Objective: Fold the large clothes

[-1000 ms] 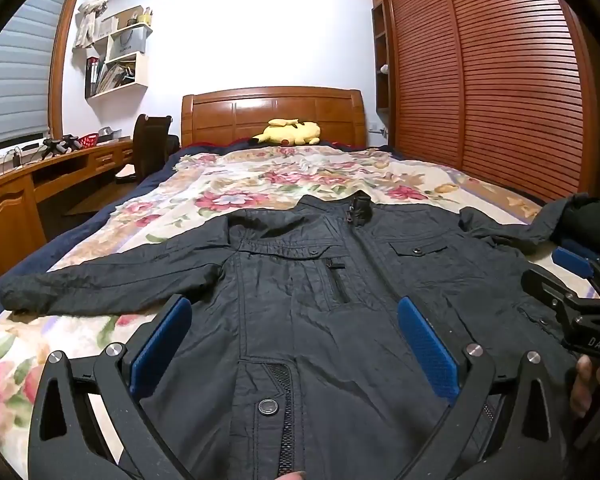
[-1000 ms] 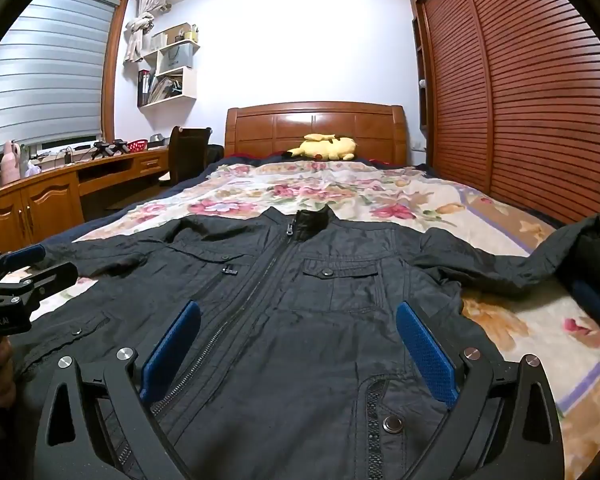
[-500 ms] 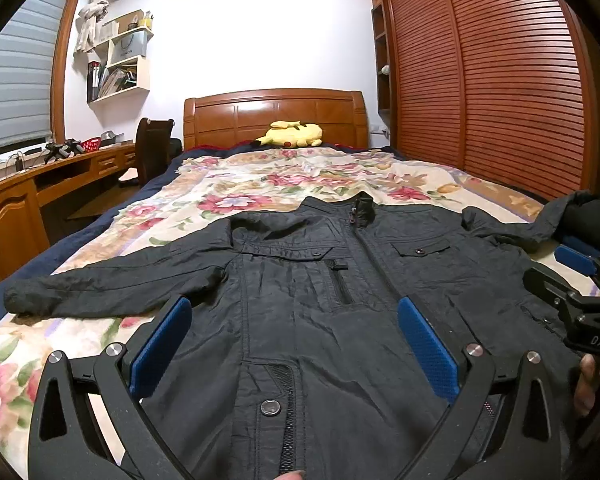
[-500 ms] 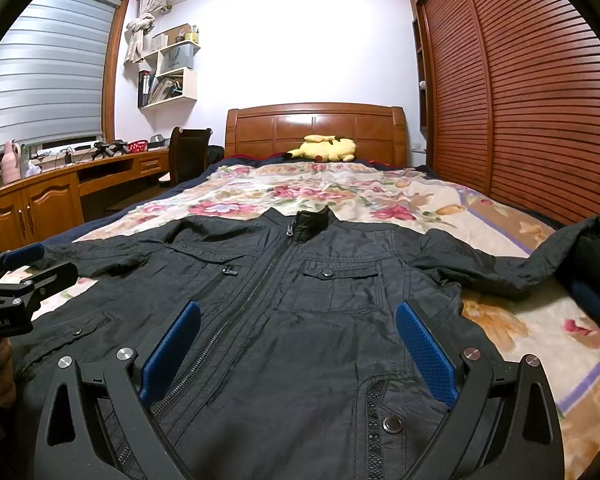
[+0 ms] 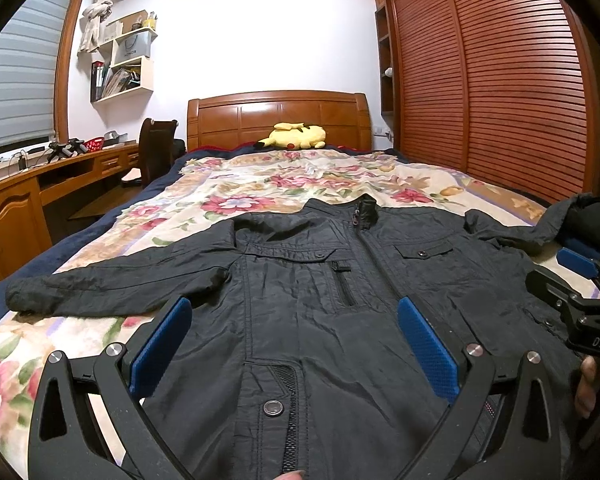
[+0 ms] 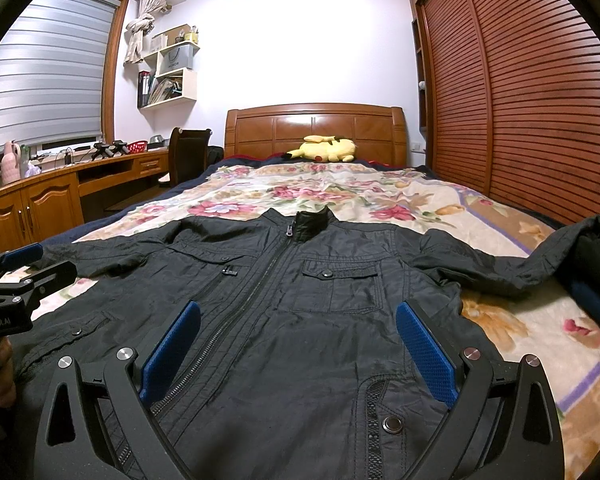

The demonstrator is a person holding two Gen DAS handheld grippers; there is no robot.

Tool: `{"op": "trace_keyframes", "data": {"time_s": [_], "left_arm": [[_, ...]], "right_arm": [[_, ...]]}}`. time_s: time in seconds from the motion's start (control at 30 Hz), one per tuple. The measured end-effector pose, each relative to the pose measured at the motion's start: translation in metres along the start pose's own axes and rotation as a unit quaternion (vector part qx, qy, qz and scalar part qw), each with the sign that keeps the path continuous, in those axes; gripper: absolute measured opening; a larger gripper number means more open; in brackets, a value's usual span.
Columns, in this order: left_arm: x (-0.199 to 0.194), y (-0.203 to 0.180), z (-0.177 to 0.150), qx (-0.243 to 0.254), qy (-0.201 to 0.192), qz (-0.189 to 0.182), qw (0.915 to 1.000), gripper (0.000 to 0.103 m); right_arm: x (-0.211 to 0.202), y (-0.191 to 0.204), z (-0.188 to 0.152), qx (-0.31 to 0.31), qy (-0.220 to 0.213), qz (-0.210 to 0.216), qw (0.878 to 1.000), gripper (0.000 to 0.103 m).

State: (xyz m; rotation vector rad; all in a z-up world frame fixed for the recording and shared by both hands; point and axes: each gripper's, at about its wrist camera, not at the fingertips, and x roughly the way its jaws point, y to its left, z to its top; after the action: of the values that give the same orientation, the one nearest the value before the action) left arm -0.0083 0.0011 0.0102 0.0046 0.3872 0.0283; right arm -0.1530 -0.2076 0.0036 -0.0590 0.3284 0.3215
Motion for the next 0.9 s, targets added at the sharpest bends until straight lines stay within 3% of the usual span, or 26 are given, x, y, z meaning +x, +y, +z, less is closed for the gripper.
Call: {"op": "trace_keyframes", "data": {"time_s": [0.9], "left_arm": [[-0.0024, 0.0024, 0.0001, 0.0, -0.003, 0.001, 1.0, 0.103]], "right_arm": [[-0.001, 0.0008, 0.0001, 0.0, -0.001, 0.0, 1.0, 0.099]]}}
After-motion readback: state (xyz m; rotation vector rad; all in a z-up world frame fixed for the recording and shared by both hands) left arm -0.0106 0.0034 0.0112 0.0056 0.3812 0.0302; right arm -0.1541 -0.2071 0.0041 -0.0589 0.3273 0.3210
